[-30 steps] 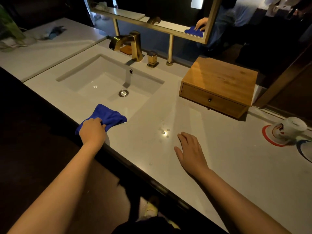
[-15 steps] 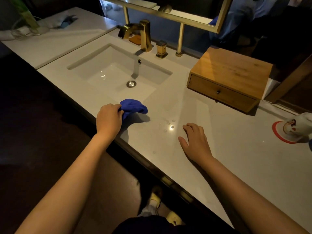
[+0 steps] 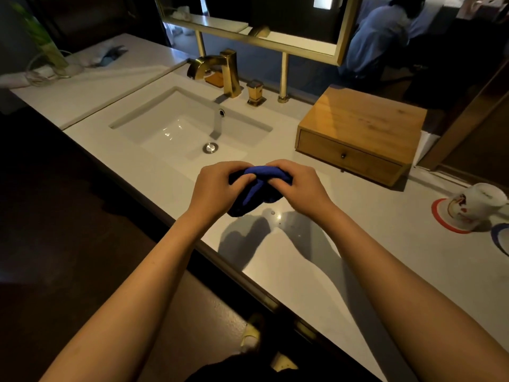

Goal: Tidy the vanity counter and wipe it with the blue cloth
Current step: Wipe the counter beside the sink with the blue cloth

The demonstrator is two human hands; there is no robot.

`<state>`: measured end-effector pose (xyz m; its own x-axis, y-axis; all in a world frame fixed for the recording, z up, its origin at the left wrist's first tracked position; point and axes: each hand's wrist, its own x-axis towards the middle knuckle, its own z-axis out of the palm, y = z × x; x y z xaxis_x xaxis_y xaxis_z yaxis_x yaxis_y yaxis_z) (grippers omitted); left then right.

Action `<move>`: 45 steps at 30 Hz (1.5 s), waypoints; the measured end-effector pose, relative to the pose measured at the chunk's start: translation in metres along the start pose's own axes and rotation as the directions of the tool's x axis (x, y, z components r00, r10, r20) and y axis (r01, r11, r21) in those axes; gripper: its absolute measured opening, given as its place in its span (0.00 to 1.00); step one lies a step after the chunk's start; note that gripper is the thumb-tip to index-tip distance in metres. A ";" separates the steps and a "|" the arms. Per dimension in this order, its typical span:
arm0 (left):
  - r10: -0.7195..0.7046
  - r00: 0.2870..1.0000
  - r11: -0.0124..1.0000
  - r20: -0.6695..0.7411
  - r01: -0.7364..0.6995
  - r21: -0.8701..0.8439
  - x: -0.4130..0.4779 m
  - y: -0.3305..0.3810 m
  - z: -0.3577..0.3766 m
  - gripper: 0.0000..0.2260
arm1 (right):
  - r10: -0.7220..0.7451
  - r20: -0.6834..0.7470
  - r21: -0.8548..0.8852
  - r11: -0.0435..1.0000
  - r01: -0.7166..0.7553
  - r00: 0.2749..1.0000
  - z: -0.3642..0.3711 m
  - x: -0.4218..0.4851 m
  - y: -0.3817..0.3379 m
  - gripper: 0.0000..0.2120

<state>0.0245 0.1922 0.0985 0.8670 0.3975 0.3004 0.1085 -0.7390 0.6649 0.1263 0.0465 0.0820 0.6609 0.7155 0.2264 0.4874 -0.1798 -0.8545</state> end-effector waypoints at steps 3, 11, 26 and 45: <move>-0.076 0.988 0.989 0.135 0.092 -0.115 0.001 0.004 -0.001 0.09 | 0.115 -0.086 0.060 0.992 -0.110 0.990 -0.008 -0.002 -0.001 0.08; -0.108 0.989 0.985 0.102 0.120 -0.123 0.011 0.019 0.023 0.07 | 0.232 -0.098 0.047 0.972 -0.229 0.968 -0.039 -0.023 0.000 0.06; -0.031 0.965 0.987 0.259 0.071 -0.147 0.065 -0.060 0.021 0.10 | 0.392 -0.683 0.025 0.856 -0.517 0.616 -0.011 -0.012 0.005 0.10; 0.077 0.863 0.889 0.499 -0.286 0.357 0.041 -0.214 0.005 0.22 | 0.464 -0.414 -0.609 0.498 -0.617 0.783 0.089 -0.039 0.070 0.31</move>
<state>0.0397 0.3635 -0.0348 0.9994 0.0151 -0.0303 0.0225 -0.9650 0.2613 0.0844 0.0663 -0.0283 0.9801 0.1970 -0.0257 0.1821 -0.9425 -0.2801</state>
